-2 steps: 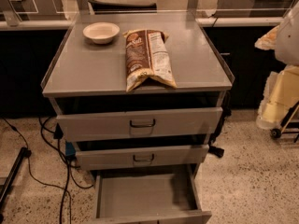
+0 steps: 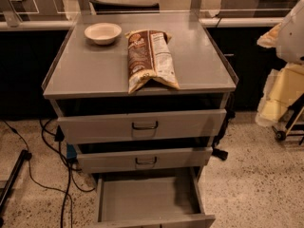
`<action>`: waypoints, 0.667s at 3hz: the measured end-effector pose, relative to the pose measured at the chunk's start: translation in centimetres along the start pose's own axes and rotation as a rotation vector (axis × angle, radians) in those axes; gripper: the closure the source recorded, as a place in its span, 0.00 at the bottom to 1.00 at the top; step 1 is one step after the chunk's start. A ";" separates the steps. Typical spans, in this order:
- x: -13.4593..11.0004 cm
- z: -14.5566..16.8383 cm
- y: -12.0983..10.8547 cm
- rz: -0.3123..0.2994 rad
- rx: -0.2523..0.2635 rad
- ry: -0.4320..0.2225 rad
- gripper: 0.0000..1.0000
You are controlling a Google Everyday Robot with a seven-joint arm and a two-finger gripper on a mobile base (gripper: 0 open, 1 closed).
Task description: Place brown chip bag into bottom drawer
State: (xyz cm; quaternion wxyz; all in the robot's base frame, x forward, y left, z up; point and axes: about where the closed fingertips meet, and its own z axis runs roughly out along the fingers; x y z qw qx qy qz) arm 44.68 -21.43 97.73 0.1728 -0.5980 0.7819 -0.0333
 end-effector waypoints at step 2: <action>-2.3 2.2 -3.1 -0.008 0.041 -0.098 0.00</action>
Offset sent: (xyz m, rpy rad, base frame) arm 0.0762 0.0291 -0.0149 0.1412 -0.1240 0.0461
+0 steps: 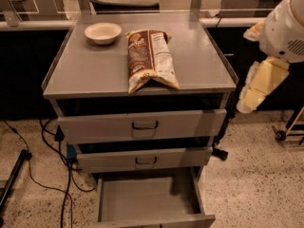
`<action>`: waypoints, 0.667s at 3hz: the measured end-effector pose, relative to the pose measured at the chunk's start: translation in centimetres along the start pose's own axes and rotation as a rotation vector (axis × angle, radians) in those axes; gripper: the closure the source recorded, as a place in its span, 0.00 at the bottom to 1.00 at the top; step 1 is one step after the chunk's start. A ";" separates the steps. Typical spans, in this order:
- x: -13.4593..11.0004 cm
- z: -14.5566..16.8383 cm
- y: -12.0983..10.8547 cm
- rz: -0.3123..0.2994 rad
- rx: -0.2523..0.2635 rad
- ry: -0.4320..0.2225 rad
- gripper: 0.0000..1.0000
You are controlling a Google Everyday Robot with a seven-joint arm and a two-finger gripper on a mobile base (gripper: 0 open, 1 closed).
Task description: Place brown chip bag into bottom drawer
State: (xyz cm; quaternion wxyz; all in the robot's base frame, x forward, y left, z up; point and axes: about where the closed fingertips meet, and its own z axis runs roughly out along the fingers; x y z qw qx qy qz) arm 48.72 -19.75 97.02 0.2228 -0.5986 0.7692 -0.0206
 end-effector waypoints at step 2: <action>-1.5 3.2 -2.6 -0.046 0.019 -0.040 0.00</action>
Offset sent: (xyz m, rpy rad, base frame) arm 0.0309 0.0120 -0.0127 0.0126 -0.0332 0.0400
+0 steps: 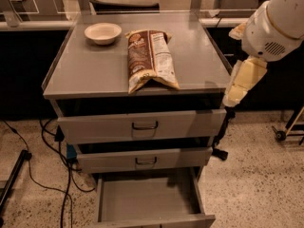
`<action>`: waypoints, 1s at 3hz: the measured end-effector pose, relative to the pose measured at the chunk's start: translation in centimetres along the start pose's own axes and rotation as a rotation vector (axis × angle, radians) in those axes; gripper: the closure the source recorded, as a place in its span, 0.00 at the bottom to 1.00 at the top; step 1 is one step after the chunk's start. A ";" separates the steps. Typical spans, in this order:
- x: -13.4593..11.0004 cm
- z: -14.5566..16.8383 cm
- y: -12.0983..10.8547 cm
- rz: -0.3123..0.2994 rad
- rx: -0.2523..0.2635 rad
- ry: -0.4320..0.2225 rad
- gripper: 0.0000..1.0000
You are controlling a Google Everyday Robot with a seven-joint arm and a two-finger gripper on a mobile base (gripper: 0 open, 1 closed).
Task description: Place brown chip bag into bottom drawer
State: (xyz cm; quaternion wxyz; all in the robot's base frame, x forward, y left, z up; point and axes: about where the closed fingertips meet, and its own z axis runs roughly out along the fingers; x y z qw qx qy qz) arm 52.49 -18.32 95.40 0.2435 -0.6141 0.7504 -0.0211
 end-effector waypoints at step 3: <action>-5.3 4.5 -5.6 -0.080 0.037 -0.111 0.00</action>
Offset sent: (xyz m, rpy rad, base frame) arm 0.0704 0.0449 -0.0028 0.0481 -0.0921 0.0937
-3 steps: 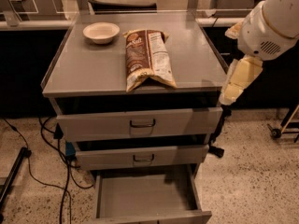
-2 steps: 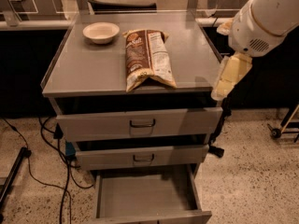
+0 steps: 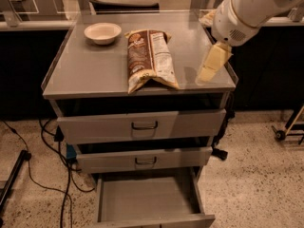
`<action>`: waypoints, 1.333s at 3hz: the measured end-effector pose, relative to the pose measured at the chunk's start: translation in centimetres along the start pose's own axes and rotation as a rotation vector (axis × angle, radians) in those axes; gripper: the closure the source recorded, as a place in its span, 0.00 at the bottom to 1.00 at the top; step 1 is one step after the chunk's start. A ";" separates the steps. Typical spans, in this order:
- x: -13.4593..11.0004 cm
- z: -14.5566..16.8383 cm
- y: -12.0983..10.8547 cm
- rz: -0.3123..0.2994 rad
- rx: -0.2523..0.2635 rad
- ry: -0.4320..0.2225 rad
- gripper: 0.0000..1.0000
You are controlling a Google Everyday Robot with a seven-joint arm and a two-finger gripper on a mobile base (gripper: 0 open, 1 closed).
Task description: Place brown chip bag into bottom drawer
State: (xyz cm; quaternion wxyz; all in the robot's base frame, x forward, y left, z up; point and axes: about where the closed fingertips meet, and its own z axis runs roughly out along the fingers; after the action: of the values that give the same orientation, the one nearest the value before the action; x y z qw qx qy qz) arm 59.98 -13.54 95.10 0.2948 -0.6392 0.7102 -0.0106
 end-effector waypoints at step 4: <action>-6.1 8.6 -6.2 -0.043 -0.073 -0.129 0.00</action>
Offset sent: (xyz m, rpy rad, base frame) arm 0.0915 0.0485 -0.0122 0.0871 -0.0018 0.0715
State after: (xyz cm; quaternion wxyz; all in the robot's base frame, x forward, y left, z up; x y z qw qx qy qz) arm 69.34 -5.96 92.94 0.3160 -0.6641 0.6758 0.0501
